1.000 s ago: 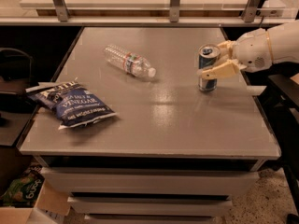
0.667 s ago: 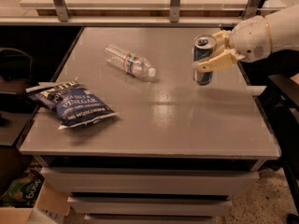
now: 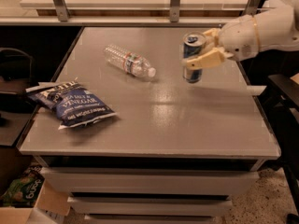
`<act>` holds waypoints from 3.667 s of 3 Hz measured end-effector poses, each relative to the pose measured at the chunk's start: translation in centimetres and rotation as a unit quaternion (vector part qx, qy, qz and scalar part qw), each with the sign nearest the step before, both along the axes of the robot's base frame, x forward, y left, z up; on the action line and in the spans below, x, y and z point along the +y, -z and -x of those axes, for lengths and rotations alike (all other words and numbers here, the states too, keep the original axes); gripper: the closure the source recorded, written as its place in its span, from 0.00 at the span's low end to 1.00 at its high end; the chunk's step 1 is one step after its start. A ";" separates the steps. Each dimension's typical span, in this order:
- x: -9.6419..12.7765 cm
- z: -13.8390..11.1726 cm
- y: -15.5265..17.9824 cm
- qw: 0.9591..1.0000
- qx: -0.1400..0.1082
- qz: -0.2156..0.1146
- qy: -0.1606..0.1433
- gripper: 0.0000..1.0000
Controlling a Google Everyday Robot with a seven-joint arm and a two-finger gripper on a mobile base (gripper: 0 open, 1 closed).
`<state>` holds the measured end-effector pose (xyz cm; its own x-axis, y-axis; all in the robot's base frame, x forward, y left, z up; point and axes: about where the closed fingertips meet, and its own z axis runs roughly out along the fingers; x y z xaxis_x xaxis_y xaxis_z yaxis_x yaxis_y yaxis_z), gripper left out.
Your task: Move redbull can near blue chip bag
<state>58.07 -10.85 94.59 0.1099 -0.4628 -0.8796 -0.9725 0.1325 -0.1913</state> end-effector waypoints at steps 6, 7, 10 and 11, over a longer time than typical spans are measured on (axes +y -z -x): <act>20.6 3.6 1.7 0.990 0.065 -0.110 -0.067 1.00; 21.3 3.7 2.6 0.990 0.071 -0.105 -0.062 1.00; 21.6 3.5 3.7 0.990 0.083 -0.099 -0.056 0.82; 21.5 3.3 3.8 0.990 0.088 -0.095 -0.054 0.59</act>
Offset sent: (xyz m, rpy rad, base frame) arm -0.0155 0.1662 0.0096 0.2051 0.0550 0.1597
